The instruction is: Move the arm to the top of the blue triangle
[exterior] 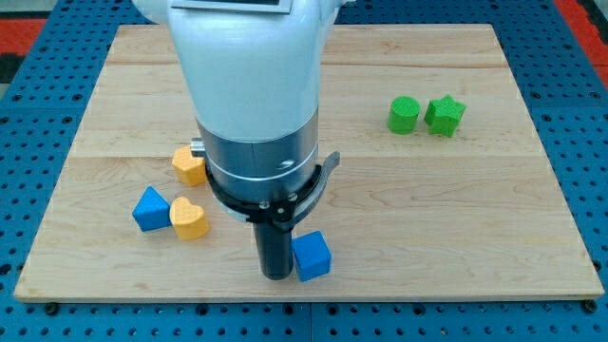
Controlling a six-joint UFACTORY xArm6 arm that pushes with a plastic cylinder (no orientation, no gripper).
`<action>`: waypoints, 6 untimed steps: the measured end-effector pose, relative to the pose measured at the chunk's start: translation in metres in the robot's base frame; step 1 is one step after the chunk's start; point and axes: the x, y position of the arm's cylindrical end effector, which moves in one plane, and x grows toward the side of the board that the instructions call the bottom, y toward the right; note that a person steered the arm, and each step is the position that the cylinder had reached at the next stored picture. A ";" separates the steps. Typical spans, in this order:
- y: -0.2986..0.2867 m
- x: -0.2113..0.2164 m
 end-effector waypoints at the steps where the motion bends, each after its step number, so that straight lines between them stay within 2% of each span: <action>1: -0.032 0.019; 3: -0.118 0.015; 4: -0.180 0.014; 5: -0.233 -0.013; 6: -0.234 -0.053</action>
